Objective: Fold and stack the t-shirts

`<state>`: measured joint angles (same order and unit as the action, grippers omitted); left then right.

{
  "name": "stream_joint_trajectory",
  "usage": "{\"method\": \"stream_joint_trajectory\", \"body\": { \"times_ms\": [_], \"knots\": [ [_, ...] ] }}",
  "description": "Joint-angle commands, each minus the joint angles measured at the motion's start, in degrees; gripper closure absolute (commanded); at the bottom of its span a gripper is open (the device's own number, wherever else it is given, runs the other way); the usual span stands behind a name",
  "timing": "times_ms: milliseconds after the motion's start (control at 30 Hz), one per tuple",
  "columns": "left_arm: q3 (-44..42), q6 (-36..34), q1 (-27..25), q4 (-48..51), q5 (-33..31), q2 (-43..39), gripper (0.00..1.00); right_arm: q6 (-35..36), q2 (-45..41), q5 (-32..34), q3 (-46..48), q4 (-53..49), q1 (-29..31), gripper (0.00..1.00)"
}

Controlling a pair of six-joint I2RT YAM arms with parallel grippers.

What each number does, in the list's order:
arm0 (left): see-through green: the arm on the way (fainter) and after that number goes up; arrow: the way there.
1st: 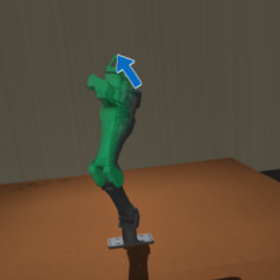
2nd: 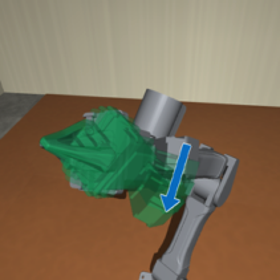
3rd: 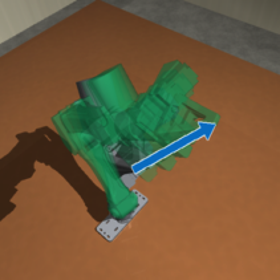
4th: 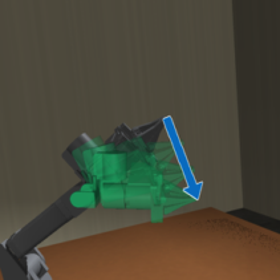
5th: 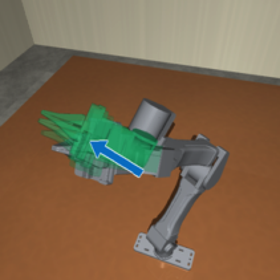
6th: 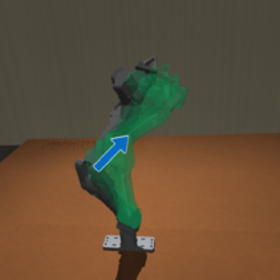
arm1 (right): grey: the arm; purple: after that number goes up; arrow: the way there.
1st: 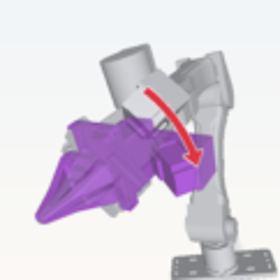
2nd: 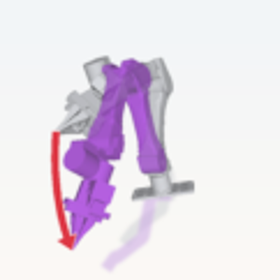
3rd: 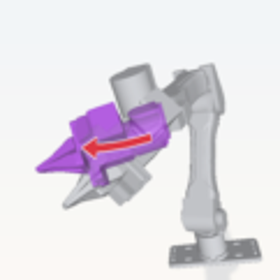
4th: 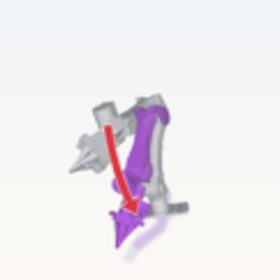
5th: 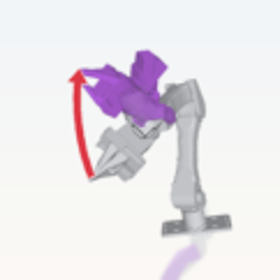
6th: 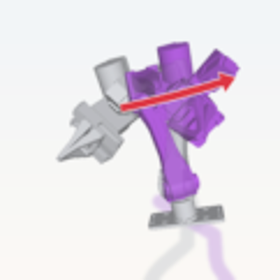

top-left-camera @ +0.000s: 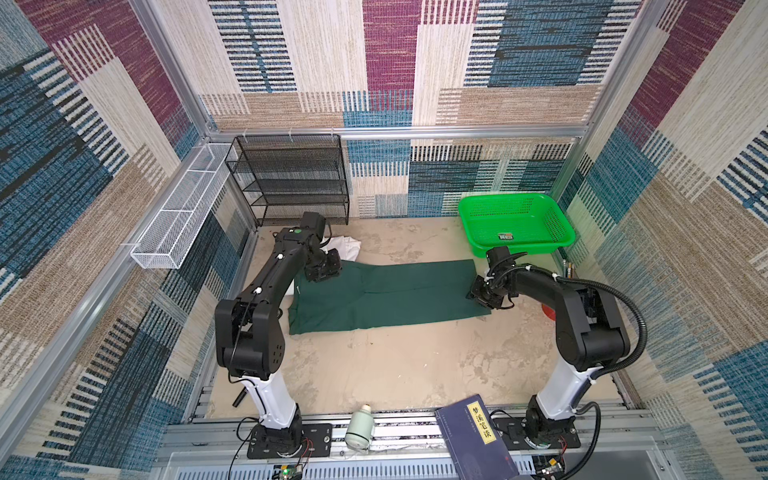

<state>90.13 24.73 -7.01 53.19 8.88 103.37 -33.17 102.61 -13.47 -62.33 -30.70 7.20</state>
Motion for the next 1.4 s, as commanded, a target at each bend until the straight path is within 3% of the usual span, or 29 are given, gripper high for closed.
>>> {"method": "stream_joint_trajectory", "body": {
  "times_ms": [0, 267, 433, 533, 700, 833, 1000, 1133, 1367],
  "knots": [
    [0.3, -0.9, 2.4, -1.9, -2.5, 1.0, 0.74, 0.0, 0.0, 0.3, 0.6, -2.9, 0.1, 0.58],
    [7.7, -0.9, 6.7, 1.1, -8.0, 9.3, 0.58, 0.6, 0.2, -0.1, 0.9, -2.8, -0.3, 0.58],
    [6.7, -0.3, 9.1, -0.4, -8.6, 7.9, 0.58, 0.9, 0.1, -0.4, 1.3, -2.6, -0.4, 0.58],
    [4.3, -1.0, 9.8, 0.3, -8.5, 4.8, 0.56, 0.8, -0.1, -0.6, 2.0, -2.2, -0.5, 0.58],
    [-7.0, -3.7, 11.5, -5.8, -3.0, -1.8, 0.39, 0.5, -0.6, -0.8, 2.8, -1.7, -0.7, 0.58],
    [-12.1, -5.6, 13.7, -11.0, 3.4, -3.9, 0.38, 0.5, -0.4, -0.9, 3.1, -1.6, -0.8, 0.58],
    [-13.1, -6.6, 14.2, -12.4, 2.7, -5.1, 0.38, 0.5, -0.7, -1.2, 3.7, -1.3, -0.9, 0.58],
    [-8.6, -3.9, 15.5, -16.0, 1.1, -4.4, 0.39, 0.5, -0.8, -0.8, 3.6, -1.7, -0.9, 0.58],
    [11.0, -1.2, 15.8, -15.0, 5.6, 10.1, 0.40, 0.4, -1.0, -1.1, 5.4, -1.0, -1.2, 0.58]
  ]
}}
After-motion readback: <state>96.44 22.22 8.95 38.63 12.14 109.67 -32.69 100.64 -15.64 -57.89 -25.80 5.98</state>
